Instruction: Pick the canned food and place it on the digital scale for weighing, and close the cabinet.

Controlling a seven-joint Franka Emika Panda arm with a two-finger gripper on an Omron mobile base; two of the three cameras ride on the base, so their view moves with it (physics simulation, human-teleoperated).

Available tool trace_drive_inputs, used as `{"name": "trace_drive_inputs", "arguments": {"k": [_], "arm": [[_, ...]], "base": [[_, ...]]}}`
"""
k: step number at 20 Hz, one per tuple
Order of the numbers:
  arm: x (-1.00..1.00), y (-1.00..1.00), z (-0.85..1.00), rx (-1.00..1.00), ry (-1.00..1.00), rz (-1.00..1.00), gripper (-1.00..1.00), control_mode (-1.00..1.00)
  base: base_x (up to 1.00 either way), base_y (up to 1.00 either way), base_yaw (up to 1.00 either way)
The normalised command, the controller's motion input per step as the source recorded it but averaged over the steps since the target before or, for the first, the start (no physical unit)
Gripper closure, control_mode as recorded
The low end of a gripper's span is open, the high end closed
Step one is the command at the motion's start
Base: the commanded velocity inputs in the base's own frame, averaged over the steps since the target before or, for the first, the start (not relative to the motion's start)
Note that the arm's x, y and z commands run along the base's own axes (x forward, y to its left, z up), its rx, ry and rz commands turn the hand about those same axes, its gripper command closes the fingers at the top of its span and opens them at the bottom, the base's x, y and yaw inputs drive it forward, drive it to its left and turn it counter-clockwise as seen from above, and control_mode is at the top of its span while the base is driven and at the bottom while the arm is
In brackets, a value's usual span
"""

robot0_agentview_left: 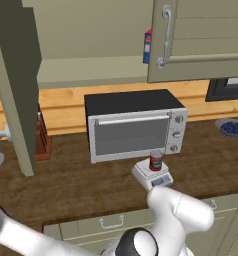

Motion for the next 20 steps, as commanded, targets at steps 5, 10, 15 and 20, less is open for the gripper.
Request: {"name": "trace_drive_inputs", "arguments": {"k": [5, 10, 15, 20], "arm": [[0.10, -0.75, 1.00, 0.13, -0.10, -0.07, -1.00, -1.00], [0.09, -1.00, 0.72, 0.36, 0.00, -0.01, -1.00, -1.00], [0.20, -1.00, 0.47, 0.41, 0.02, 0.00, -1.00, -1.00], [0.88, -1.00, -0.25, 0.34, 0.19, 0.01, -1.00, -1.00]], "base": [[0.00, 0.00, 0.00], [0.00, 0.00, 0.00], [0.00, 0.00, 0.00], [0.00, 0.00, 0.00]]}}
